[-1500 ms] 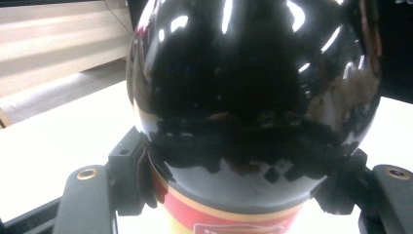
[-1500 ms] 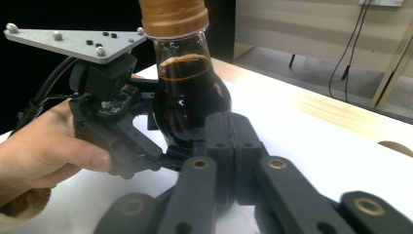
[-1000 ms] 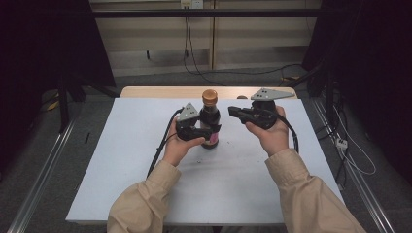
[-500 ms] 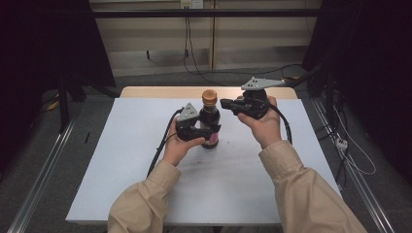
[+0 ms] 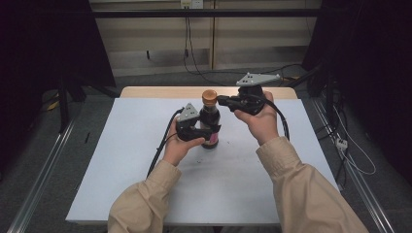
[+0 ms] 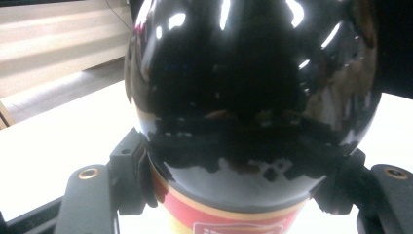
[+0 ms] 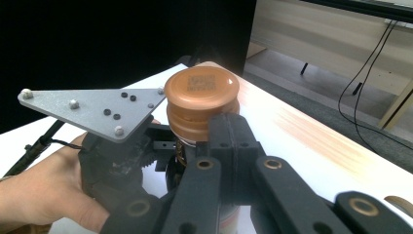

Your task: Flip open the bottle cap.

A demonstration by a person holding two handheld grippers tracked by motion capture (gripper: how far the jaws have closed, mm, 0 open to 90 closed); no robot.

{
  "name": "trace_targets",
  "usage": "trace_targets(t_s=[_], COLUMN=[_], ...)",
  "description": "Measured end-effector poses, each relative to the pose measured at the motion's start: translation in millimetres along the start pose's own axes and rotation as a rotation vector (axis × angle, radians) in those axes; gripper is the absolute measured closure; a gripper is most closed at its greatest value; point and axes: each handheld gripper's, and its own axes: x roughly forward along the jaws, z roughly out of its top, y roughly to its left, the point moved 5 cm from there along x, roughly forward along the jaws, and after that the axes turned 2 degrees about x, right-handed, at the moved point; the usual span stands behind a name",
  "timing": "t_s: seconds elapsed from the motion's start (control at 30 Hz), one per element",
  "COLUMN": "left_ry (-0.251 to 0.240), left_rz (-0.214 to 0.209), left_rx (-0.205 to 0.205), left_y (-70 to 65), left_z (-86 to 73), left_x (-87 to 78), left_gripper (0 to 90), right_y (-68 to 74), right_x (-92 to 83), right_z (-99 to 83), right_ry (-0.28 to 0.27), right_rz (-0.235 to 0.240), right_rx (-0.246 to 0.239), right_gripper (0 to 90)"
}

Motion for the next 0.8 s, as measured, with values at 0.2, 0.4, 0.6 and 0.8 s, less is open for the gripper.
trace_targets(t_s=[0.2,0.4,0.6,0.8], left_ry=[0.015,0.021,0.020,0.018], left_rz=[0.004,0.005,0.008,0.014], left_rx=[0.001,0.007,0.002,0.000], left_y=[0.6,0.0,0.8,0.7], left_z=[0.3,0.6,0.3,0.3], left_x=[-0.6,-0.4,-0.7,-0.3], left_gripper=[31.2,31.7,31.9,32.1], right_y=[-0.6,1.2,2.9,3.8], right_x=[1.0,0.8,1.5,1.6], right_z=[1.6,2.6,5.3,6.5], right_ry=[-0.010,-0.001,0.021,0.034], right_rz=[0.002,-0.006,-0.017,-0.032], right_rx=[0.002,-0.028,-0.031,-0.049], right_gripper=[90.0,90.0,90.0,90.0])
